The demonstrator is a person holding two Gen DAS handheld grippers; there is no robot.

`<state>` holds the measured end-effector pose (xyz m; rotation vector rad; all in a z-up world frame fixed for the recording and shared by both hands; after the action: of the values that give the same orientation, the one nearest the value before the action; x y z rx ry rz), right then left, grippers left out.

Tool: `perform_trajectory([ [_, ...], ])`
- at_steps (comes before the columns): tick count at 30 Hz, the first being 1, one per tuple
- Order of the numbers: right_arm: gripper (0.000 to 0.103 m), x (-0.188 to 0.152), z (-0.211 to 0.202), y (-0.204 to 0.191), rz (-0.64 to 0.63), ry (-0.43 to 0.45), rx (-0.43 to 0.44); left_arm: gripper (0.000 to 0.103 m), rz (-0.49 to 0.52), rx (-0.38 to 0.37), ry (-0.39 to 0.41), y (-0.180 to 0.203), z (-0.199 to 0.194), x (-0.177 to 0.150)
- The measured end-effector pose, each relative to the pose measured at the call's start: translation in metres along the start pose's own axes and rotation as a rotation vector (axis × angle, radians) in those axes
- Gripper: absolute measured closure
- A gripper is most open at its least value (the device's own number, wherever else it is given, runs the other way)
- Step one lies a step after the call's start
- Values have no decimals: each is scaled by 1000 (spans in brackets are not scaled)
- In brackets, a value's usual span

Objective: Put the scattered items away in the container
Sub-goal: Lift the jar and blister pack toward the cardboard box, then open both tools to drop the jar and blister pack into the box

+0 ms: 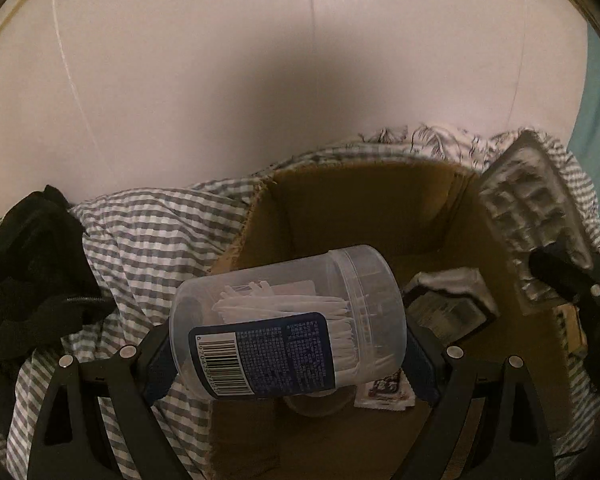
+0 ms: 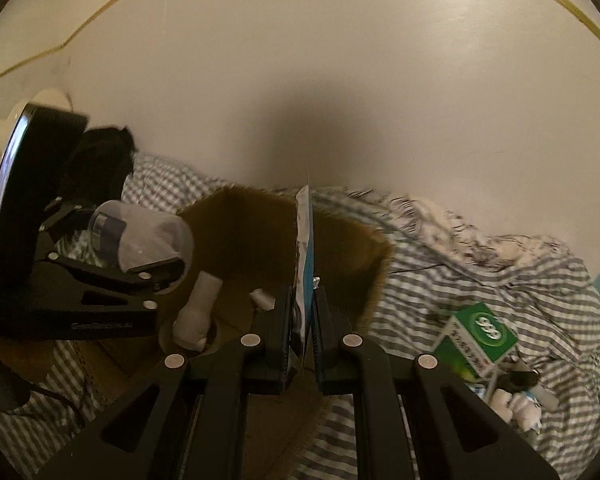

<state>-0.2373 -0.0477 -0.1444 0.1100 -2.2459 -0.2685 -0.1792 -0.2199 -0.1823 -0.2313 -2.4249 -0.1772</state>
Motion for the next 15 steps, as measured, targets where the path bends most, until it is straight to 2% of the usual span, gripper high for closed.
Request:
perform_trajectory([
  [4,94,-5,17,-16,-29,-36,18,9,16,-22,-28,3,9,-3],
  [11,93,-16,32,-20,-28,-76,25,9,-1,-52,-83,4,22,-10],
  [13,82,-17,34,-19,-27,-83,29,8,6,-53,-91,6,22,-9],
  [14,68,-18,34,-19,-26,-83,31,8,9,-50,-90,6,20,-8],
  [15,59,-18,33,-17,-22,-80,32,7,11,-49,-84,6,18,-7],
])
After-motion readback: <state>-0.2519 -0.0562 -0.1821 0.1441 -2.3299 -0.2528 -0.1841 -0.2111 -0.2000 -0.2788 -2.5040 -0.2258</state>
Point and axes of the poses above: each gripper's, at about its wrist camera, not at the fingertips, and z roughly the way its jaws point, y to its right, x to its top, the point moved 8 cm from there along z, roughly the way its jaws point, and after that the axes turned 12 degrees about -x, right-handed, at the moved point
